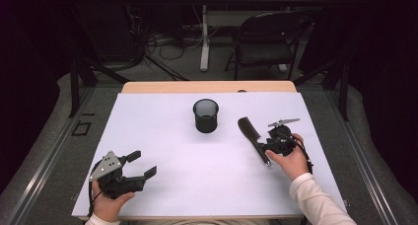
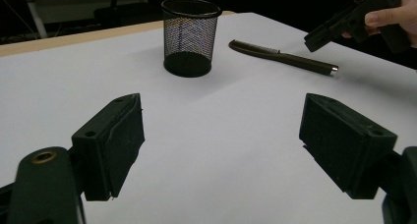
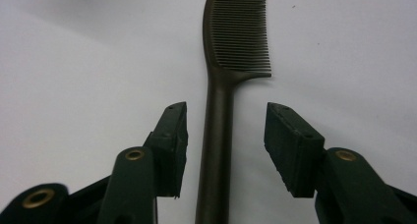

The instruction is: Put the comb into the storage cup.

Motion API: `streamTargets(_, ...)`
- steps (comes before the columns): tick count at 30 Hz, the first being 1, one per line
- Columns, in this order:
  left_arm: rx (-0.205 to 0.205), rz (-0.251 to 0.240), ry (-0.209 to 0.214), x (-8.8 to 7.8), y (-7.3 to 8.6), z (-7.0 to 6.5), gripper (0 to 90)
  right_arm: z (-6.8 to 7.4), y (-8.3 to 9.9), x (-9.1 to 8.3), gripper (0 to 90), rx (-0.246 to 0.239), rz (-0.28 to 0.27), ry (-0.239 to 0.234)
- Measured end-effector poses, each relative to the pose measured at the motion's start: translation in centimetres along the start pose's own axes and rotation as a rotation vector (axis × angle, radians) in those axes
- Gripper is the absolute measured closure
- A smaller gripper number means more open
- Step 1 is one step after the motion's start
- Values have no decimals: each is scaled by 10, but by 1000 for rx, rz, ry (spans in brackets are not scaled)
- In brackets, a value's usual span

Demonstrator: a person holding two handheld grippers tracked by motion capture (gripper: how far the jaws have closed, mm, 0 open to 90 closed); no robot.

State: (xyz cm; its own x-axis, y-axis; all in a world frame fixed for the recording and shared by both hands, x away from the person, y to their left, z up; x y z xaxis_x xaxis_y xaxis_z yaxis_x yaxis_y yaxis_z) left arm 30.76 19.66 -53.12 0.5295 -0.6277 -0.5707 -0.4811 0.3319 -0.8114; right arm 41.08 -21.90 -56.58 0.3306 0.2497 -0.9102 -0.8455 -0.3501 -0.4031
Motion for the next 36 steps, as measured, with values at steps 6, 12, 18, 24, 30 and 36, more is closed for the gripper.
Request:
streamTargets(6,0,1,-3,0,0,0,172,3,-5,-5,495,-31,-8,23)
streamTargets(12,1,1,-2,0,0,0,171,8,-8,-6,483,-72,3,37)
streamTargets(18,0,0,-2,0,0,-1,172,10,-7,-4,474,-77,34,34)
streamTargets(24,1,0,-1,0,0,-1,172,12,-7,-4,431,-73,59,24)
streamTargets(30,2,1,-2,0,0,-1,172,14,-10,-5,386,-74,67,19)
streamTargets(36,2,0,-2,0,0,-1,172,16,-13,-4,279,-75,88,27)
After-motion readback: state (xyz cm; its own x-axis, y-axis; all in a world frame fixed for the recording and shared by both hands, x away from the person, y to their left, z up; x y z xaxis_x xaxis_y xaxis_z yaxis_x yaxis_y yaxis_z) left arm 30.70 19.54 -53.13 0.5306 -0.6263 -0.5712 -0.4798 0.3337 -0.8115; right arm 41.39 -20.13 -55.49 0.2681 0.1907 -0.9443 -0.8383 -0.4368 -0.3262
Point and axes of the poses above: each handheld gripper's, and its own axes: x roughly forward along the jaws, y roughly out of its underside, z roughly to its left, the point moved 7 cm from there along x, roughly forward along the jaws, and after that the axes turned 15 degrees about z, right-handed, at the moved point
